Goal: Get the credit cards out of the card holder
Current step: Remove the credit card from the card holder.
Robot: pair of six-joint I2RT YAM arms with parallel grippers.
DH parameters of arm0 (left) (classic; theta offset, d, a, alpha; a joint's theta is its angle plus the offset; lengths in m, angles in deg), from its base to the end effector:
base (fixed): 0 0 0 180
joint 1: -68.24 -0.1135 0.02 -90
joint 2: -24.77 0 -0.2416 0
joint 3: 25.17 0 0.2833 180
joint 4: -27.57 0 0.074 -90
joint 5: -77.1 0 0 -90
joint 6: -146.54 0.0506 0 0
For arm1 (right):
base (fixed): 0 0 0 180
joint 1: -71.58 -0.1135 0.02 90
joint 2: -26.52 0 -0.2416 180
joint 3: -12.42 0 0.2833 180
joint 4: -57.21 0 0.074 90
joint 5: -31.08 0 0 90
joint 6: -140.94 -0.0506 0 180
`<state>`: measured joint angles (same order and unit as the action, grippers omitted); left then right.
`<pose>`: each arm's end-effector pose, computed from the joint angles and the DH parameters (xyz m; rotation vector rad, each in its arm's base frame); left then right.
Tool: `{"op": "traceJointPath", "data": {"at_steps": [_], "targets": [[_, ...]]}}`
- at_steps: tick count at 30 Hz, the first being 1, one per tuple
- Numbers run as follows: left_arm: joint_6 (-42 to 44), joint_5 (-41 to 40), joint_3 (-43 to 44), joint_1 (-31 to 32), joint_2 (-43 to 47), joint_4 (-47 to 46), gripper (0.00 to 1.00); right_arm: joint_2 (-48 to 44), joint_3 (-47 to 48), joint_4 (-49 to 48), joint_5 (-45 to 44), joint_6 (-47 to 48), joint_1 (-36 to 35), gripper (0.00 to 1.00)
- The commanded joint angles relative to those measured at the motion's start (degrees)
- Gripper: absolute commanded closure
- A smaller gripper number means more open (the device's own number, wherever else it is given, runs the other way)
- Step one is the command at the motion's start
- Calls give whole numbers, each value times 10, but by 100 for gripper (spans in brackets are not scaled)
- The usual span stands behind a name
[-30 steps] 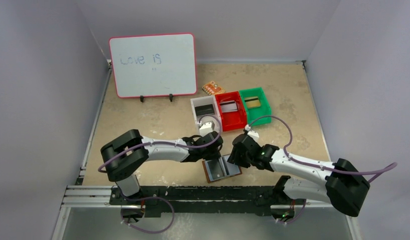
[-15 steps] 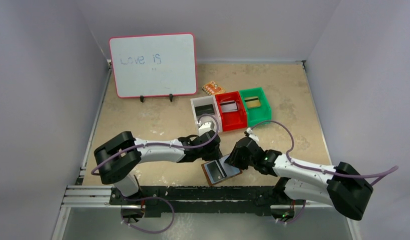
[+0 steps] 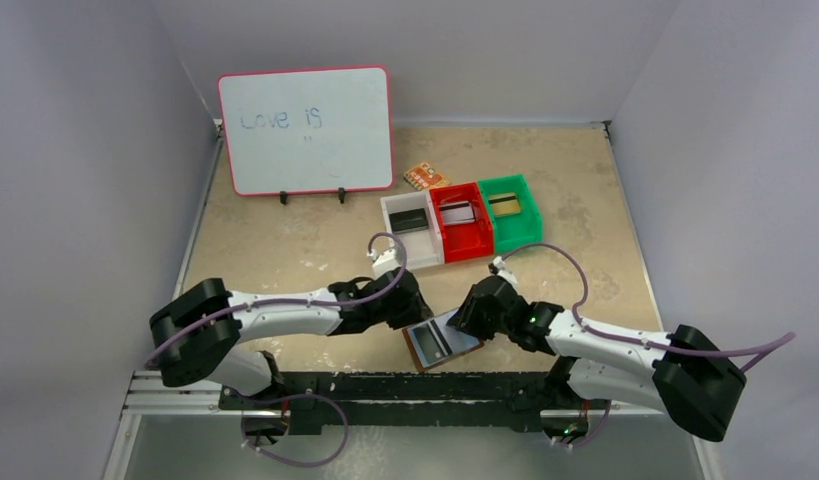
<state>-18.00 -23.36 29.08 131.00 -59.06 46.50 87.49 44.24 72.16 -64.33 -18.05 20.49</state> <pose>0.1557 -0.2824 0.1211 -0.3554 2.5695 -0.8281 0.1541 0.1834 0.1002 0.4432 2.4891 0.8677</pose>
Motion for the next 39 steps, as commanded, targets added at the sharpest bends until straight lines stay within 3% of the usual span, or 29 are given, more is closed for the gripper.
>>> {"op": "traceJointPath", "data": {"at_steps": [1, 11, 16, 29, 34, 39], "targets": [[-71, -10, -43, 2, 30, -59, 64, 11, -26, 61, 5, -2, -5, 66], [-143, 38, -75, 28, -31, -206, 64, 11, -28, 62, 2, -4, -5, 66], [-177, 17, -96, 38, -38, -204, 65, 12, -27, 63, 1, -5, -5, 65], [-179, -45, -83, 50, 24, -91, 64, 21, -27, 57, 10, -7, -4, 65], [-185, -30, -94, 54, -2, -142, 64, 23, -27, 55, 10, -8, -5, 65], [-201, -15, -98, 61, -50, -200, 72, 22, -28, 55, 12, -8, -5, 65]]}}
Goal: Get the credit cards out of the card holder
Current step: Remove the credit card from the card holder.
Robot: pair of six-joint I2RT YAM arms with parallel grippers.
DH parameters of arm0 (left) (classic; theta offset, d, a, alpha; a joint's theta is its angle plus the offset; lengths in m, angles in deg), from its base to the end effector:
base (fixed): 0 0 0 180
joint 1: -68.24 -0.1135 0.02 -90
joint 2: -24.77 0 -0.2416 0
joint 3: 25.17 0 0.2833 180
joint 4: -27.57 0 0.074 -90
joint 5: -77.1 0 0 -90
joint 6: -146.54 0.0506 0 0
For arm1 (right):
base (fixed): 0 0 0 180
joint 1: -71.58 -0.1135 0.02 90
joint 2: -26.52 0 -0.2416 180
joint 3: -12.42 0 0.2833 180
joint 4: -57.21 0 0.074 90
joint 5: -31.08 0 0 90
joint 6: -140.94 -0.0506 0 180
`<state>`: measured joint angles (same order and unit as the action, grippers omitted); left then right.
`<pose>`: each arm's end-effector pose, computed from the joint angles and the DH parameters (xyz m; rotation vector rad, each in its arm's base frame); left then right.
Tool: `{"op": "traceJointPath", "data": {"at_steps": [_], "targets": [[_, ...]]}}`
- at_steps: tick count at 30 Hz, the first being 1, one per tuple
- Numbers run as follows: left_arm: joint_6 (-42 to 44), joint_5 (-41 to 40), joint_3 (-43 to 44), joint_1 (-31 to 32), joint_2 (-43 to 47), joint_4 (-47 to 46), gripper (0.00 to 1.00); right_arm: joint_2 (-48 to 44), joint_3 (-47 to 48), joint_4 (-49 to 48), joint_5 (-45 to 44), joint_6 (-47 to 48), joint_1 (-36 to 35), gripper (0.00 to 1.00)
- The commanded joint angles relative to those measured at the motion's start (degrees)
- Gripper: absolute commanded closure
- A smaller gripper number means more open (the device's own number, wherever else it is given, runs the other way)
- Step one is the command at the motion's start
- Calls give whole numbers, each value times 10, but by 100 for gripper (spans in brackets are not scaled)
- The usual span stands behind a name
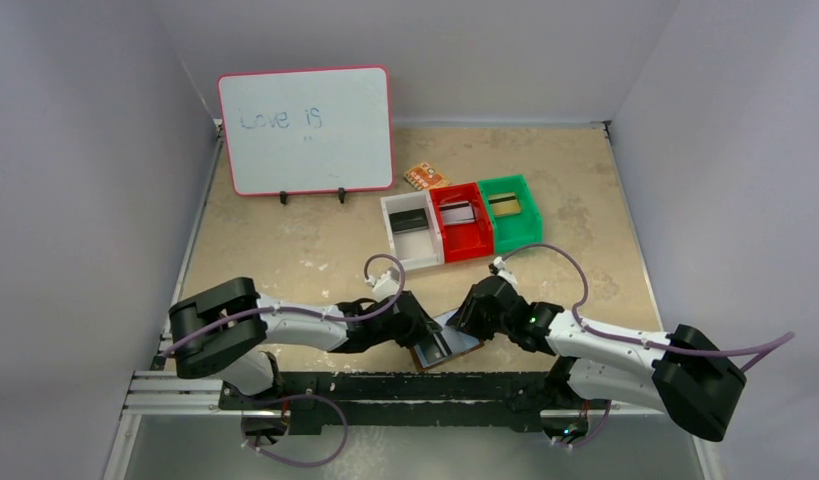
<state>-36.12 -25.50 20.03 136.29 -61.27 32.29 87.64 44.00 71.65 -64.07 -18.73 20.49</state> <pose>0.1239 -0.2779 0.0812 -0.6749 2.5388 -1.0083 0.1538 0.1834 0.0990 0.4563 2.4901 0.8782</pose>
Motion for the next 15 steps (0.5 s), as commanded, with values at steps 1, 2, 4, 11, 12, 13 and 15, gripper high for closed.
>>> {"op": "traceJointPath", "data": {"at_steps": [1, 2, 4, 11, 12, 13, 15], "targets": [[-26, 6, -12, 9, -32, -68, 75, 19, -27, 59, 10, -1, -5, 65], [-30, 6, -18, 10, -34, -78, 77, 18, -28, 59, 11, -2, -4, 65], [-48, 1, -29, 13, -31, -90, 80, 15, -30, 62, 14, -2, -5, 65], [-59, -31, -40, 24, -6, -75, 98, 10, -35, 61, 20, -4, -5, 65], [-58, -32, -40, 24, -7, -76, 100, 10, -35, 61, 20, -4, -5, 65], [-58, -33, -40, 24, -8, -78, 100, 10, -35, 63, 20, -5, -5, 65], [-56, -31, -40, 24, -11, -83, 100, 9, -32, 68, 20, -4, -4, 64]]}}
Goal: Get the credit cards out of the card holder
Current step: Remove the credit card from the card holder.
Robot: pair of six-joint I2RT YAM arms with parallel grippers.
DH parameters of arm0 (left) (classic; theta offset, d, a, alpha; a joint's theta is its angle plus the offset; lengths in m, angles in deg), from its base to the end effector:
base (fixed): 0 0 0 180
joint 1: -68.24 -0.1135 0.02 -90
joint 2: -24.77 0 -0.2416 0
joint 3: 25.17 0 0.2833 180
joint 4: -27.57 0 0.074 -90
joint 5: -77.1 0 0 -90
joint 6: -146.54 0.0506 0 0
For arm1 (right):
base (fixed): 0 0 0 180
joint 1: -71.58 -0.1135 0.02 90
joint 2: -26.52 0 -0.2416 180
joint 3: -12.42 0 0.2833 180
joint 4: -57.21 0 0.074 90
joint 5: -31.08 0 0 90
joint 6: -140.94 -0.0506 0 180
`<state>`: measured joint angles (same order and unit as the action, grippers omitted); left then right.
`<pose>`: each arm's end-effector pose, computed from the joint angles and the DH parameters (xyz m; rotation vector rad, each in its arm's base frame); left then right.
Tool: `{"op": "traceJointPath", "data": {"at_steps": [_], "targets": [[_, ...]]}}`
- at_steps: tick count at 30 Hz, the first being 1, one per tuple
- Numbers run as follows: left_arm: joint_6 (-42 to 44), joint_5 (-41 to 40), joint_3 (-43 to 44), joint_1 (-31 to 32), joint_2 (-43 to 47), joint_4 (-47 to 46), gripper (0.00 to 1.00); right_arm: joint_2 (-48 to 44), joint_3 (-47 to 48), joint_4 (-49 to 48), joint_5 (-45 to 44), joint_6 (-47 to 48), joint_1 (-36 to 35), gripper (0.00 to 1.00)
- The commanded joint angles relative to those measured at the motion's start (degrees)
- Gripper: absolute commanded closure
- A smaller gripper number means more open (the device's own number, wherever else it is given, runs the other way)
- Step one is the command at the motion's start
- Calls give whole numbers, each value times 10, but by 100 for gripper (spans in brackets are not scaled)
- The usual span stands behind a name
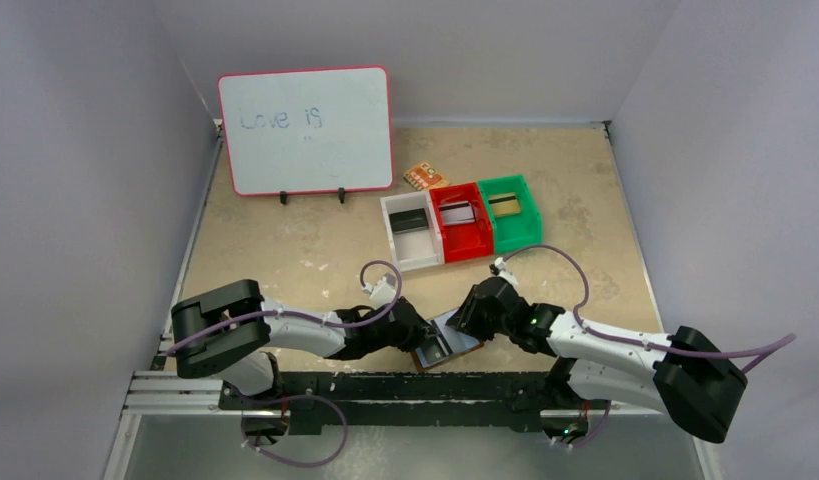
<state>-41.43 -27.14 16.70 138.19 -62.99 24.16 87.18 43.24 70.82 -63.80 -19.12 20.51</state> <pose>0.1140 -0.2761 0.0684 -0.7688 2.4900 -1.1049 0.1527 0.1822 0.0976 0.4626 2.4853 0.8940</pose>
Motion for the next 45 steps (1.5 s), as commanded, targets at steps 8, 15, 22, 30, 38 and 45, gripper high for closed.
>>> {"op": "traceJointPath", "data": {"at_steps": [8, 15, 22, 30, 38, 45], "targets": [[15, -58, -22, 5, 72, 77, 100, -16, -3, 126, -27, -12, -5, 62], [75, -70, -36, 2, 159, 107, 100, -48, 54, 190, -92, 6, -5, 61], [151, -129, 54, 1, 211, 282, 100, -82, 125, 178, -97, 98, -5, 56], [236, -179, 116, -35, 294, 349, 100, -81, 153, 32, 33, 227, -3, 43], [257, -160, 125, -102, 324, 402, 100, 62, 96, -58, 149, 184, -3, 67], [255, -170, 125, -102, 332, 422, 100, 117, 100, 44, 34, 162, -3, 70]]}}
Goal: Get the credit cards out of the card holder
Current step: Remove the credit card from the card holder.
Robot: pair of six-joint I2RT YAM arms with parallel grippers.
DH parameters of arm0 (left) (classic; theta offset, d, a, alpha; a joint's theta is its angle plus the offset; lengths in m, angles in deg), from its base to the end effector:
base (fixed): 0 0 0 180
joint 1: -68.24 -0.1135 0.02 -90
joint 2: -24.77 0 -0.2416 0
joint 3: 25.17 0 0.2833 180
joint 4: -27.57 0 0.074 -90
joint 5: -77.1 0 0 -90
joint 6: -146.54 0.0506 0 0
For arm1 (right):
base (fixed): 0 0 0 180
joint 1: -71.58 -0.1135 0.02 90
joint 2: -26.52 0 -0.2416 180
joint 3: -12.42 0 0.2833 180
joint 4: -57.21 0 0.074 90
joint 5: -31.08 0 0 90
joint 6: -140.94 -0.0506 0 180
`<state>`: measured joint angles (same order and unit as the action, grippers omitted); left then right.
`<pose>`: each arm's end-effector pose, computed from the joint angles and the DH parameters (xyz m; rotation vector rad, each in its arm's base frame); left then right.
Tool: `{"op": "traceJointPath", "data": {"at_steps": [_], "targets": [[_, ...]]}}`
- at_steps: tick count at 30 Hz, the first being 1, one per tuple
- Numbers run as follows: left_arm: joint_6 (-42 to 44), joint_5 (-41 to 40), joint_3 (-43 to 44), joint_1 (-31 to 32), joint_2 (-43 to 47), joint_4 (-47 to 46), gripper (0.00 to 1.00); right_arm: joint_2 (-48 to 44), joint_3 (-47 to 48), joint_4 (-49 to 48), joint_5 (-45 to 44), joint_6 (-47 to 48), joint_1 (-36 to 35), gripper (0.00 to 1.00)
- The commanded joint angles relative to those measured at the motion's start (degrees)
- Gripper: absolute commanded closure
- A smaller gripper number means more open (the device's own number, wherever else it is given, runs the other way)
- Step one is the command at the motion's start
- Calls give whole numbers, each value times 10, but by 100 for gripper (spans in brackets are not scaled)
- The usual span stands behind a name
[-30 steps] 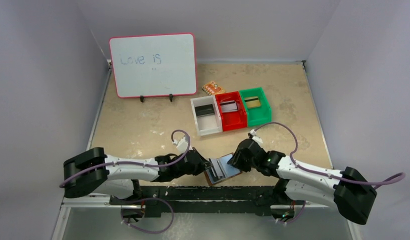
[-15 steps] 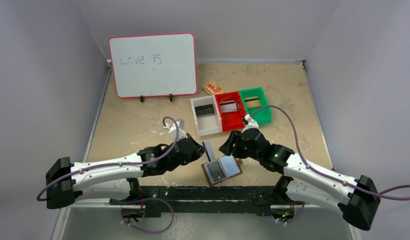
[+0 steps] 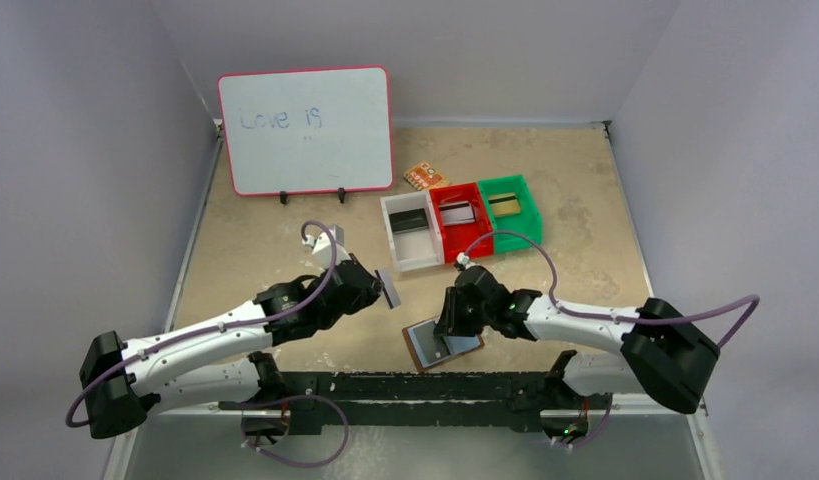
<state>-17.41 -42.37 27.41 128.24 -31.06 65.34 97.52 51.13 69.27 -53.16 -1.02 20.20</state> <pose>0.1497 -0.2094 0.2199 -0.5428 2.2087 -0.7144 0.1644 0.2139 0.1037 -0.0414 2.5680 0.9279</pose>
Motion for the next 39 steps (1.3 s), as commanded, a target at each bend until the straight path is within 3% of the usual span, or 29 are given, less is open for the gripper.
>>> {"op": "traceJointPath", "data": {"at_steps": [1, 7, 13, 20, 25, 33, 39], "targets": [[16, -15, 18, -2, 13, 8, 100, 18, 30, 86, -96, -24, 0, 70], [56, 19, 14, -2, 5, -45, 100, -30, 68, 117, -127, -1, 0, 66], [126, 58, 27, -12, -2, -91, 100, -146, 85, 59, -108, 32, 13, 49], [213, 199, 13, -96, 26, -160, 100, -151, 81, -121, 179, 91, 196, 35], [208, 371, -16, -184, 41, -259, 100, -79, 108, -214, 315, 114, 229, 25], [205, 470, -15, -196, 20, -314, 100, -45, 110, -331, 433, 83, 239, 24], [192, 488, -20, -196, 15, -350, 100, -27, 103, -377, 484, 51, 240, 44]]}}
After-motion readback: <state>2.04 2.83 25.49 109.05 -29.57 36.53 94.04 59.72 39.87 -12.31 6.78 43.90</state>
